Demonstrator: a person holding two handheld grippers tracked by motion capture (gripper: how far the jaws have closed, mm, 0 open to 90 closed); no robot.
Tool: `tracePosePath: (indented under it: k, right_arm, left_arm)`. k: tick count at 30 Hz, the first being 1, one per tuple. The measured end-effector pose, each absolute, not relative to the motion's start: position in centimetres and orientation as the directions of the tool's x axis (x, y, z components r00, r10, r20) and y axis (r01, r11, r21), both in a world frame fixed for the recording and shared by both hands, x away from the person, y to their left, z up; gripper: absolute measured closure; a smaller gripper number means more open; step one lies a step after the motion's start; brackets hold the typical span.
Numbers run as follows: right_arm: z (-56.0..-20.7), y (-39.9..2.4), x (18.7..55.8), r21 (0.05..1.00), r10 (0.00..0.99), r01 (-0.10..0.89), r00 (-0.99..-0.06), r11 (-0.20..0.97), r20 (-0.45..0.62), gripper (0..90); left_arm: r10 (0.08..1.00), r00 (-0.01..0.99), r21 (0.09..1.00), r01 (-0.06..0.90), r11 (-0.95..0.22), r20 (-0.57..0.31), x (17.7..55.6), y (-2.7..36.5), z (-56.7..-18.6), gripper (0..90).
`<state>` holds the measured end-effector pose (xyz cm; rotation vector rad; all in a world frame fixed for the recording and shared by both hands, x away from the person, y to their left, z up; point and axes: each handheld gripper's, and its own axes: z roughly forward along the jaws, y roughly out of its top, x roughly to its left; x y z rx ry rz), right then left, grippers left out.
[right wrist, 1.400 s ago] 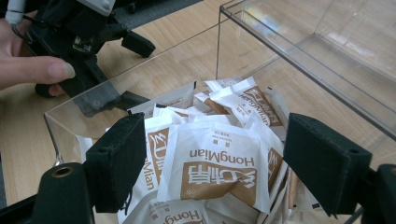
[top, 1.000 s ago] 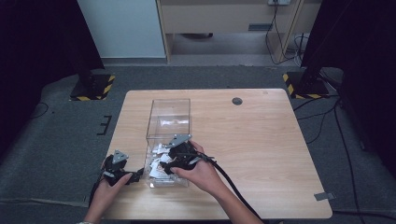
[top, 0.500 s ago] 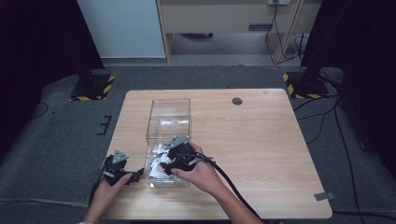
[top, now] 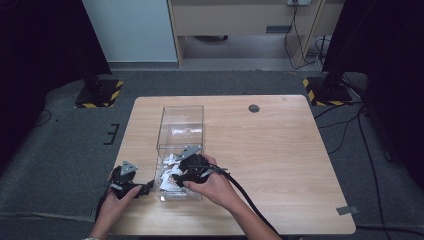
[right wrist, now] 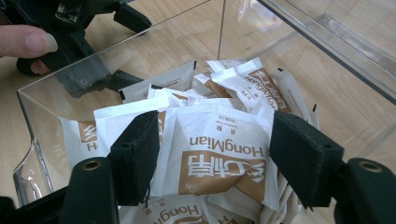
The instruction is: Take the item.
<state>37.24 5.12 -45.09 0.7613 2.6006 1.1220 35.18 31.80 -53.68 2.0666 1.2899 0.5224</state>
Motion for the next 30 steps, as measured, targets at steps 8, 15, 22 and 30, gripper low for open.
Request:
tracePosePath:
  k: [8, 15, 22, 30]
  right_arm:
    - [-45.14, 5.15, 37.33, 0.718, 0.529, 0.377, -0.848, 0.585, 0.013, 37.0]
    - [-45.23, 5.25, 37.34, 0.715, 0.533, 0.379, -0.846, 0.587, 0.011, 38.0]
    - [-45.34, 5.37, 37.36, 0.708, 0.526, 0.377, -0.85, 0.598, 0.008, 40.7]
    - [-45.36, 5.35, 37.25, 0.705, 0.511, 0.359, -0.86, 0.611, -0.005, 53.6]
  left_arm:
    - [0.898, 0.44, 0.697, 0.644, -0.315, -0.001, 35.18, 31.8, -53.68, 0.0]
    - [0.898, 0.44, 0.697, 0.644, -0.314, -0.001, 35.18, 31.8, -53.68, 0.0]
    - [0.898, 0.44, 0.697, 0.644, -0.315, -0.001, 35.18, 31.81, -53.68, 0.0]
    - [0.898, 0.44, 0.697, 0.644, -0.315, -0.001, 35.18, 31.8, -53.68, 0.0]
